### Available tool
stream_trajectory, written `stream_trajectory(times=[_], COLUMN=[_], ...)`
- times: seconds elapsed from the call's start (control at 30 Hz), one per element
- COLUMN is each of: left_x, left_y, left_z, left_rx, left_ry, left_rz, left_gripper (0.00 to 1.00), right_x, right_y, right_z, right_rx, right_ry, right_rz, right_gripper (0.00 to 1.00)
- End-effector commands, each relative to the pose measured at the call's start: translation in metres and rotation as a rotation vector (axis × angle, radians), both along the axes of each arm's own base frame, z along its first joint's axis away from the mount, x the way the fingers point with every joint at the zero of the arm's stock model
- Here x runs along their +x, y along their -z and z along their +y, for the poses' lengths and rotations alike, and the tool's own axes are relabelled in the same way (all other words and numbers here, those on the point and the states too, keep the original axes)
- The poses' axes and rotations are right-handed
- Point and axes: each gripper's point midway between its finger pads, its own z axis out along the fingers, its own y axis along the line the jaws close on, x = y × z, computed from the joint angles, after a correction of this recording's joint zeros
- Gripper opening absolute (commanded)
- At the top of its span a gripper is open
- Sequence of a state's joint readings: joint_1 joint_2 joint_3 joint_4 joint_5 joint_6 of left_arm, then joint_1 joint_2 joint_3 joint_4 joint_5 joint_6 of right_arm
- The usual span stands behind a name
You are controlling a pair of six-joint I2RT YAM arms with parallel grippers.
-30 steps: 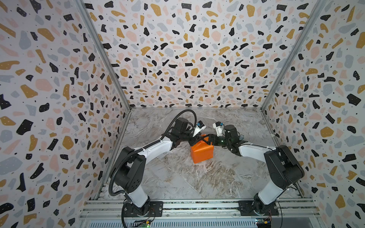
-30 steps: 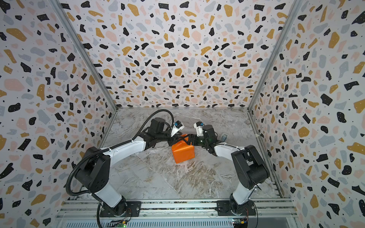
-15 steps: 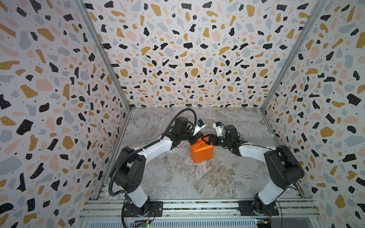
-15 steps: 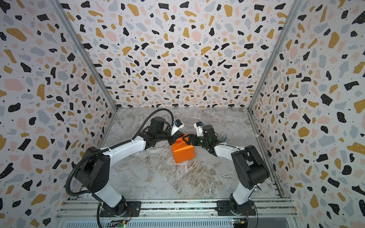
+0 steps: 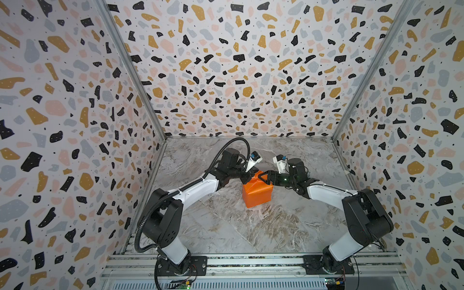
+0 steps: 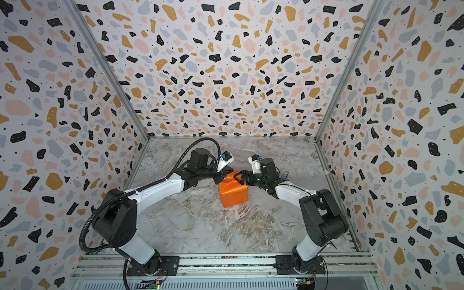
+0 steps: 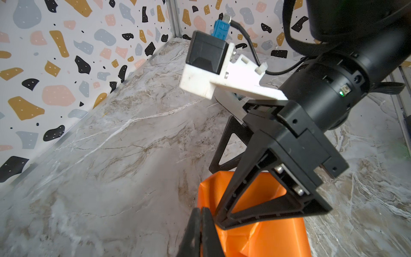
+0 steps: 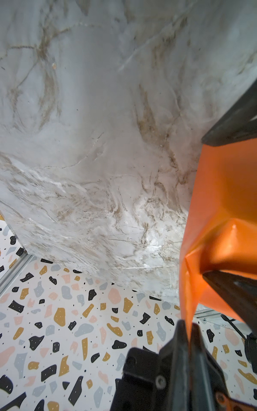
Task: Wrap a gift box in wrapping paper
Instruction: Fold the wrapping paper for the gift box.
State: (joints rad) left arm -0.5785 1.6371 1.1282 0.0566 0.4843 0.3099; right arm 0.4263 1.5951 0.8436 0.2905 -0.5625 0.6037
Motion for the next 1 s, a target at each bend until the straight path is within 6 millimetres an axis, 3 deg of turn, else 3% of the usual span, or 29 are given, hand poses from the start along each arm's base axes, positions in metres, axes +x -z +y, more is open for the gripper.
stream_trajectory(times=[0.0, 0.2, 0.7, 0.97], left_x=[-0.002, -0.003, -0.016, -0.028], left_y=[-0.015, -0.015, -0.009, -0.004], left_z=[-0.001, -0.001, -0.005, -0.007], left_rx=[-0.019, -0.017, -0.013, -0.017], left_ry=[0.006, 0.008, 0.019, 0.022], left_rz=[-0.051, -0.055, -0.042, -0.022], left_gripper=[0.00, 0.00, 0.00, 0.00], right_x=[-0.009, -0.015, -0.027, -0.026], right_y=[-0.018, -0.019, 0.022, 0.024], right_z=[-0.001, -0.013, -0.026, -0.028], right_rx=[0.041, 0.058, -0.015, -0.016], right_ry=[-0.025, -0.013, 0.019, 0.034], right_rz=[-0.005, 0.007, 0.067, 0.068], right_gripper=[0.88, 0.88, 0.85, 0.85])
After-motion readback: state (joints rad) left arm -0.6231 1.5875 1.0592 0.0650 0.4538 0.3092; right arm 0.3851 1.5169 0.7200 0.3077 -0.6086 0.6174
